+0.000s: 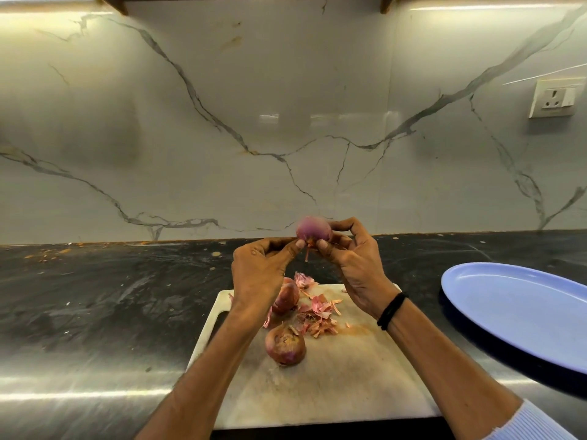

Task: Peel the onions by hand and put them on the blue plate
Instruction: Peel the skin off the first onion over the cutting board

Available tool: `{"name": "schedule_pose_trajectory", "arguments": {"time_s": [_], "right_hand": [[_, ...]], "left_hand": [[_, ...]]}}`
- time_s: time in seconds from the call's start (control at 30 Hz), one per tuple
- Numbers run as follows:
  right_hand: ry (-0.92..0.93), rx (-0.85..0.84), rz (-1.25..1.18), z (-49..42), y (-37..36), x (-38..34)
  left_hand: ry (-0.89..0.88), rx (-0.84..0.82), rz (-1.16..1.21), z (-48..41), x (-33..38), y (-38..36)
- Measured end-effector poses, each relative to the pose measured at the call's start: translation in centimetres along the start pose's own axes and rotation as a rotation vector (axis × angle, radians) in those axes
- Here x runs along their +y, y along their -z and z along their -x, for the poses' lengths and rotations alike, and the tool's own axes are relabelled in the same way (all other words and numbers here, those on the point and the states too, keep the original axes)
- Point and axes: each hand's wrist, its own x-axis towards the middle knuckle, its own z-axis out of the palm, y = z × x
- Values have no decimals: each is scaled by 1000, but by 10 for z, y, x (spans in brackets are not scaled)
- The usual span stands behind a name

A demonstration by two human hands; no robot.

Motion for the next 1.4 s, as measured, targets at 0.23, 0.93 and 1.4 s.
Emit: {"name": "schedule_pose_trajectory", "arguments": {"time_s": [0.23,0.93,1.4], "right_hand": [[28,-25,59,3,-5,1],[-71,-69,-59,0,3,-9],[-57,-83,10,4,-1,-10]], "left_hand": [[-8,25,-36,0,-1,1],[116,106,151,-2,5,1],[-316,79,-300,-3,-8,1]]}}
